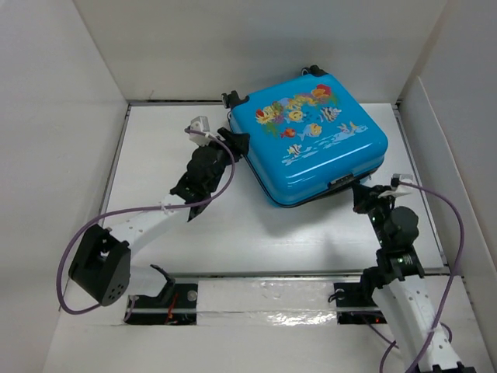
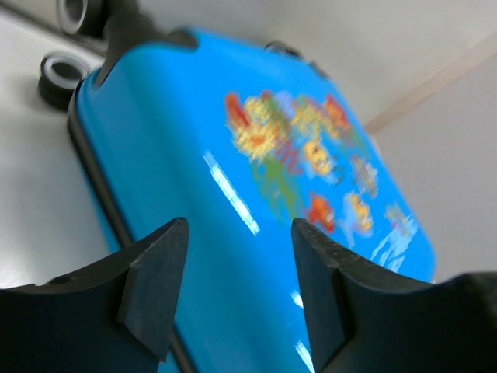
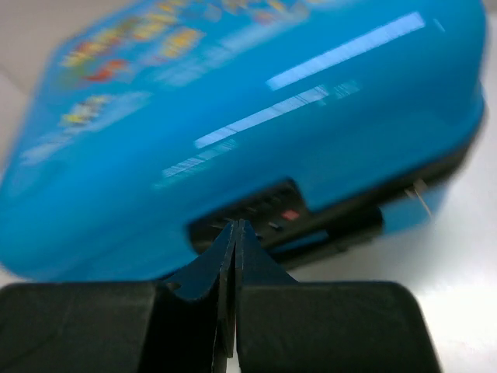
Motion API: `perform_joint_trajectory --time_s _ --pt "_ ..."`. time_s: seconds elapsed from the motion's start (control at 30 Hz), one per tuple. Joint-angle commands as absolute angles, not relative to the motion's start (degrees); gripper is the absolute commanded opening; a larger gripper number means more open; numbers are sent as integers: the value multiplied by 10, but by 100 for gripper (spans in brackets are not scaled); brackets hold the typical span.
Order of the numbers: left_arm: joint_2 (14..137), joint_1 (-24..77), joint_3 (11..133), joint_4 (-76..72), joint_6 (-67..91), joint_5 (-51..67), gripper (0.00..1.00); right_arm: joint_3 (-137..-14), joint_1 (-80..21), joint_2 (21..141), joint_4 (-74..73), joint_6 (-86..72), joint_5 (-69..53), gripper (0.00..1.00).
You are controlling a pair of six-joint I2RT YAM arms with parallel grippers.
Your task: Pack the luggage
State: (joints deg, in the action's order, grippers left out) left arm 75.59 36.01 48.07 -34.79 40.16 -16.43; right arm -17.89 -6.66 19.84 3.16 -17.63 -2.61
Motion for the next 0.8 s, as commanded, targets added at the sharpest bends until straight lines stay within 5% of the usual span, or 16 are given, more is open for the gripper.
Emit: perform_joint_trajectory --time_s 0.0,0.17,0.23,0.43,0.5,0.77 --pt "722 359 422 -366 417 -146 49 -170 -35 238 41 -207 54 0" --pt "694 359 337 -362 435 -128 37 -179 41 330 107 -182 19 15" --pt "692 359 323 -359 437 -124 37 -162 54 357 181 -167 4 26" --pt "731 359 332 -361 417 -77 40 -151 158 484 288 -192 -126 35" --pt "745 359 334 -377 417 -61 41 -159 209 524 336 -199 -195 45" --pt "769 359 322 -426 417 -35 41 -228 255 755 509 -170 -420 50"
